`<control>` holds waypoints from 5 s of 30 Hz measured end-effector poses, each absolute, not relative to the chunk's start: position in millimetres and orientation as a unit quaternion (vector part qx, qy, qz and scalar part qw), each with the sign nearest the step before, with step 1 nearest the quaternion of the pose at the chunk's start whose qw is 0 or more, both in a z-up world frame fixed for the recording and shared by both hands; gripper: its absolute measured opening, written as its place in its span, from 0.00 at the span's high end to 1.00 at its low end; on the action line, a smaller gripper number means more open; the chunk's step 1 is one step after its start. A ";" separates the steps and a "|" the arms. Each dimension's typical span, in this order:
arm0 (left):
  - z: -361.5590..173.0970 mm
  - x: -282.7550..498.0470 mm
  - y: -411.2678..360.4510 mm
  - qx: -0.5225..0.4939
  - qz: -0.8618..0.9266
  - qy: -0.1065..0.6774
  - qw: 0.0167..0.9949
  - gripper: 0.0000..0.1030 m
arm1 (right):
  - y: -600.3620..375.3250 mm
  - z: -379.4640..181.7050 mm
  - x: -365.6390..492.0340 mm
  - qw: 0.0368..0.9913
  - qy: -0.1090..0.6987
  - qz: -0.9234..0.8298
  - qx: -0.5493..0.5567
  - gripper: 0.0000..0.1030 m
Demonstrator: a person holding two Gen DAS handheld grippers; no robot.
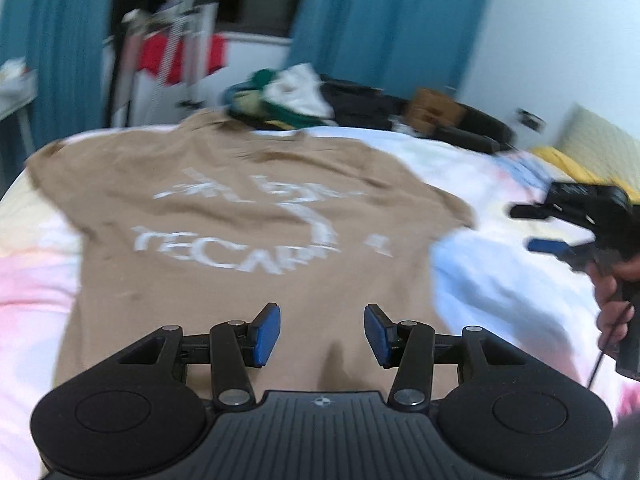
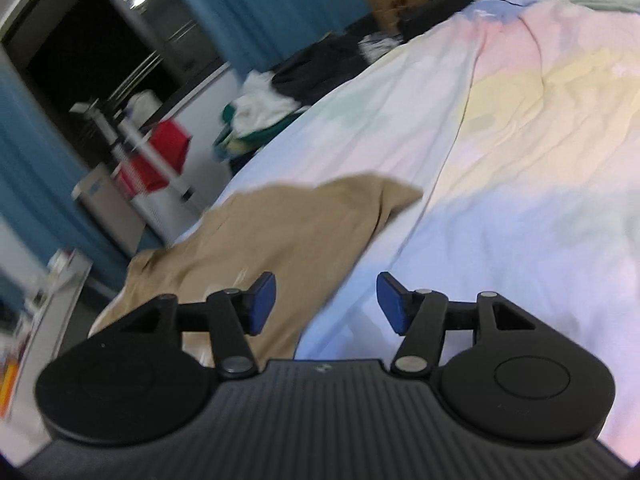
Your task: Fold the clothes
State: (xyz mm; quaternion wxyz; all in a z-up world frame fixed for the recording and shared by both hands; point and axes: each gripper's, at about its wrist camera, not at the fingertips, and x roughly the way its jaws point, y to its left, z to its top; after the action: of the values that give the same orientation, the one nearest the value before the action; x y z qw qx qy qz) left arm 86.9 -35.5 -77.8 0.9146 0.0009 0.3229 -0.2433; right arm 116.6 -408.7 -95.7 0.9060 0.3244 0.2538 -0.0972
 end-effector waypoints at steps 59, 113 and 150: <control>-150.7 7.3 -154.8 0.143 -0.344 0.357 0.857 0.43 | -345.3 -119.2 165.2 0.890 0.331 0.080 0.304 0.93; -41.1 69.7 -31.4 0.054 -0.218 0.259 0.939 0.06 | -455.6 -152.4 150.8 0.801 0.223 -0.042 0.555 0.54; -70.1 143.4 25.4 -0.112 -0.077 0.255 0.957 0.05 | -366.9 -84.7 305.6 0.987 0.105 -0.094 0.075 0.89</control>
State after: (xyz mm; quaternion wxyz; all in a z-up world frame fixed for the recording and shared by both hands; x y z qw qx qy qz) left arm 143.4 25.4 -70.1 0.9573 -0.1117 0.2552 -0.0774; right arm 305.6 -366.9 -84.7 0.9872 0.0747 0.1053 -0.0939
